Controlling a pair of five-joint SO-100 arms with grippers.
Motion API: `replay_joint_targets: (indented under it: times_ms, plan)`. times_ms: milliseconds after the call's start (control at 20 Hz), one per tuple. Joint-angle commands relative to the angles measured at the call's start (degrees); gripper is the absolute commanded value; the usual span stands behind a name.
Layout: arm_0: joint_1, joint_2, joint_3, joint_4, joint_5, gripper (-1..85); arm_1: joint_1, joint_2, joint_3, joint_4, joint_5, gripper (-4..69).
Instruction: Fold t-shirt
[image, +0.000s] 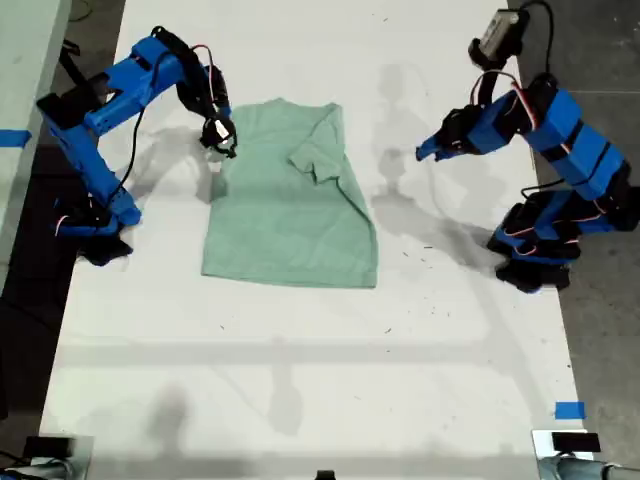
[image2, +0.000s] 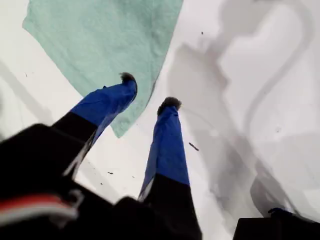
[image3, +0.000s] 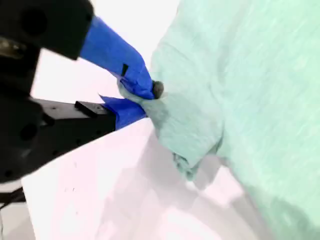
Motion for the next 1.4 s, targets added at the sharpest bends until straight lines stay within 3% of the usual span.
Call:
replay_joint_targets:
  times_ms: [0, 250, 550, 650, 800, 1050, 1200, 1350]
  plan:
    - [8.3, -1.8, -9.8, -2.5, -3.2, 0.0, -0.8, 2.7, 0.1, -1.9, 0.7, 13.9]
    - [16.9, -18.2, -34.8, -1.8, -6.4, 0.0, -1.2, 4.4, 1.7, -1.9, 1.6, 13.4]
    - [17.4, -29.4, -37.9, -7.0, -7.7, 1.3, -1.3, 7.5, 5.1, -1.8, 2.4, 13.1]
    - [18.4, -30.6, -37.9, -7.3, -5.4, 22.7, -1.2, 7.7, 5.6, -2.0, 2.5, 13.1]
    - [21.0, -24.2, -37.9, -3.6, -2.5, 28.8, -1.1, 7.8, 6.7, -2.7, 2.5, 13.7]
    - [26.1, -6.8, -36.7, 8.5, -0.9, 28.4, -2.7, 7.9, 8.6, -3.7, 2.2, 15.5]
    - [30.2, -0.3, -32.4, 15.5, -0.9, 28.3, -7.4, 7.8, 10.7, -6.3, 1.5, 21.9]
    - [35.2, 4.9, -25.4, 17.2, -1.9, 28.2, -13.4, 6.9, 14.9, -10.7, 1.8, 27.4]
